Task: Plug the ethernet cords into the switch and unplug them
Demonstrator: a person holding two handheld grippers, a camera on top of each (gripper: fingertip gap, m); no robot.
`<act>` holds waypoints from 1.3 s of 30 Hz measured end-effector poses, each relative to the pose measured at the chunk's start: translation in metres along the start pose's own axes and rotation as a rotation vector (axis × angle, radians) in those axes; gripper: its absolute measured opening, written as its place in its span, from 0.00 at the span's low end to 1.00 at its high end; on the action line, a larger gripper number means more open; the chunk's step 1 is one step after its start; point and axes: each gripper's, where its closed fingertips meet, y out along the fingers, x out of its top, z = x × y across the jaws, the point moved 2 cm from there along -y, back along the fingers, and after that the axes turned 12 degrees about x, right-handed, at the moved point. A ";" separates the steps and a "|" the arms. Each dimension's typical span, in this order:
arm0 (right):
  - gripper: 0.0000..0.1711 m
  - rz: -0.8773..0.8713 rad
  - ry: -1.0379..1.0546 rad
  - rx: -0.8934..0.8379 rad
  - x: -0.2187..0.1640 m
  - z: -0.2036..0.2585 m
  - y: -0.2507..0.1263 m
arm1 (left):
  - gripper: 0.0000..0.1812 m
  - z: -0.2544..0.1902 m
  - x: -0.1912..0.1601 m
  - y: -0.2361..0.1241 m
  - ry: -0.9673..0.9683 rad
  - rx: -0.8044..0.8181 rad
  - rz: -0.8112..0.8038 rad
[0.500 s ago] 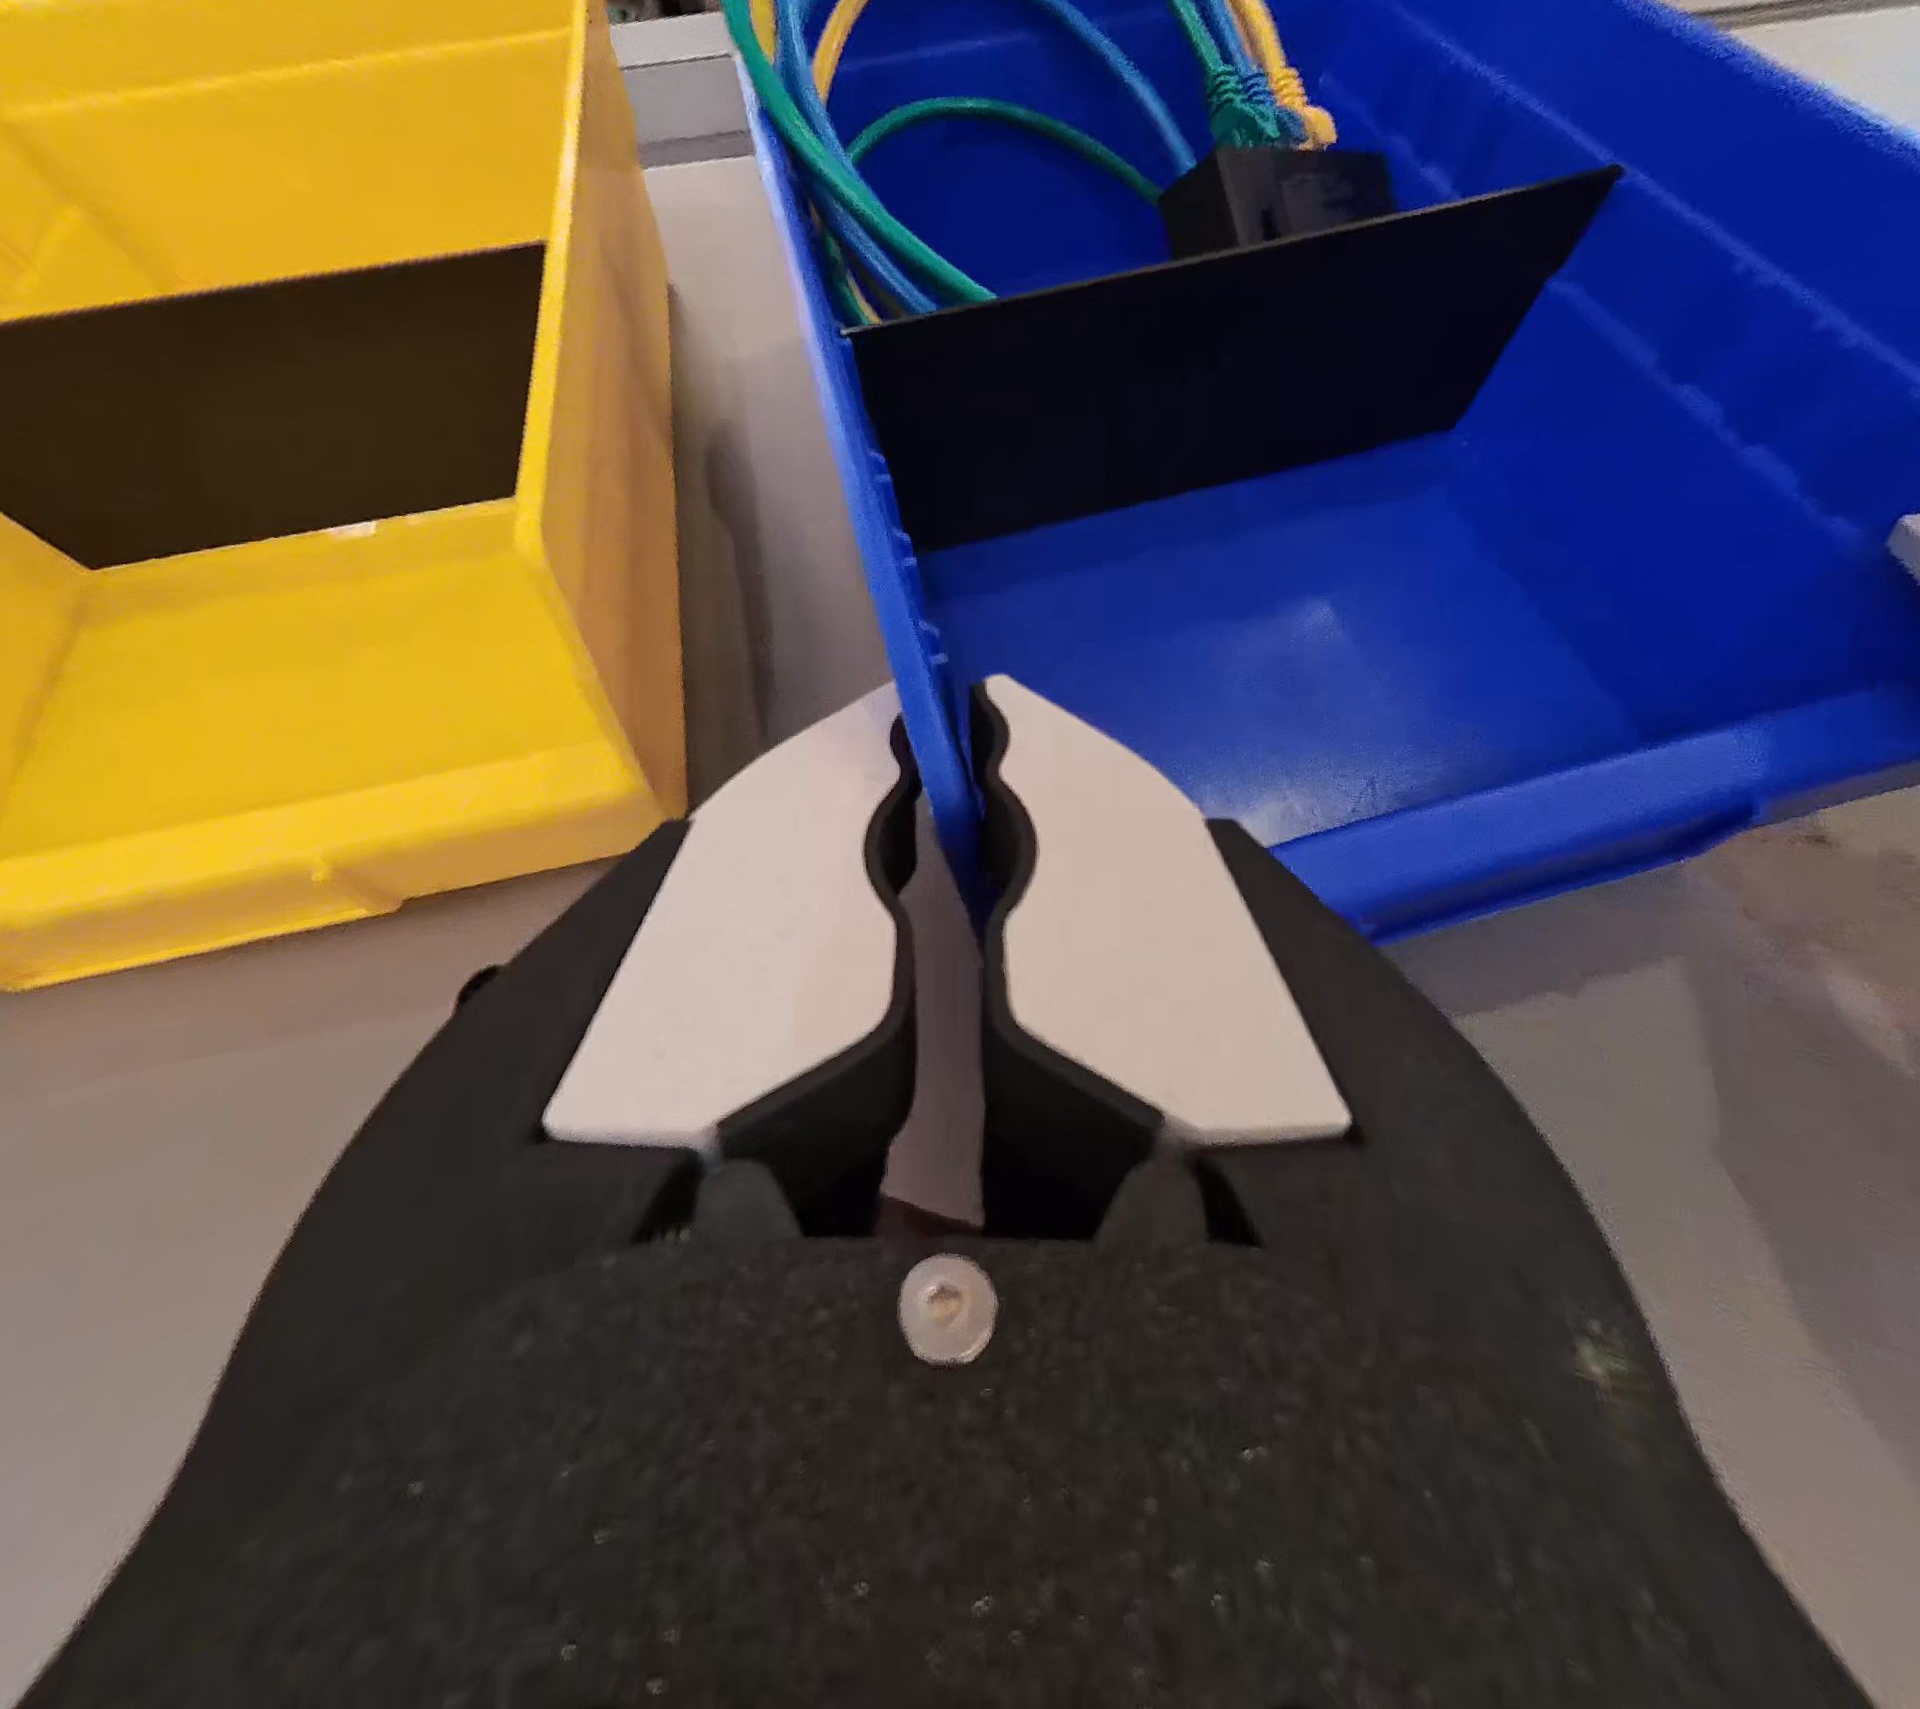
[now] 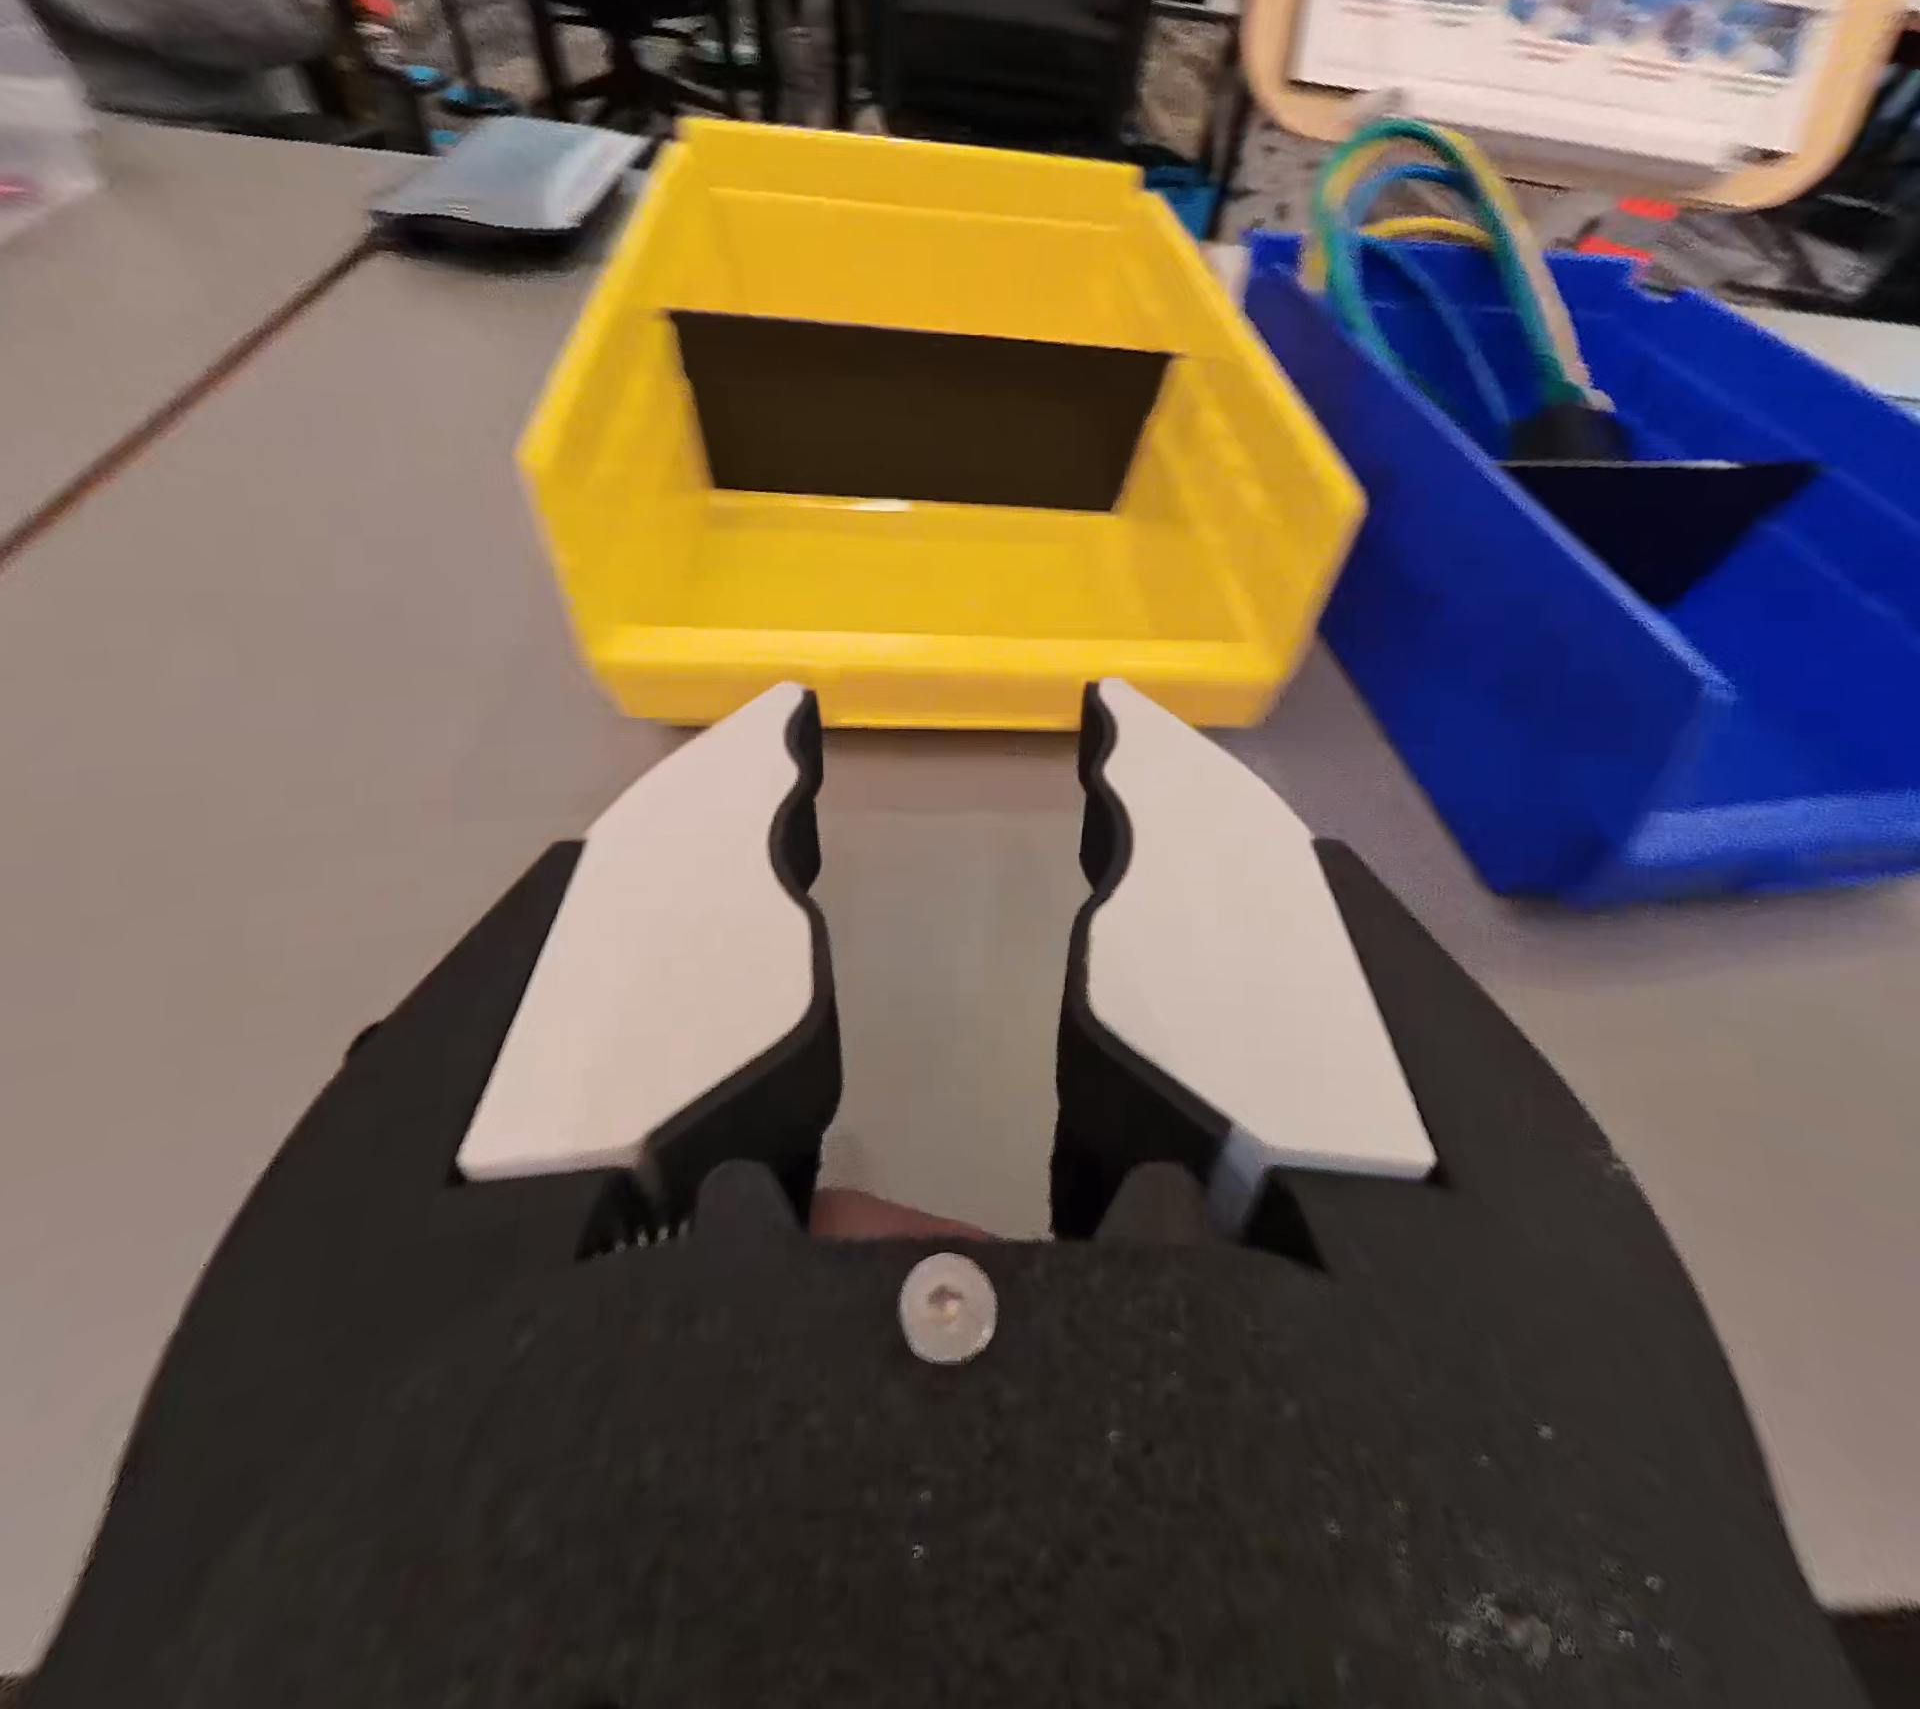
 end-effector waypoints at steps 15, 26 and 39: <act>0.18 0.326 0.357 0.965 -0.016 0.195 -0.001 | 0.02 0.082 0.004 0.129 0.152 0.089 0.114; 0.29 0.409 0.422 0.598 0.009 0.191 0.109 | 0.02 0.095 -0.024 0.044 0.037 0.121 0.150; 0.05 0.497 0.398 0.143 -0.002 0.206 0.175 | 0.02 0.100 -0.042 -0.042 0.056 0.214 0.123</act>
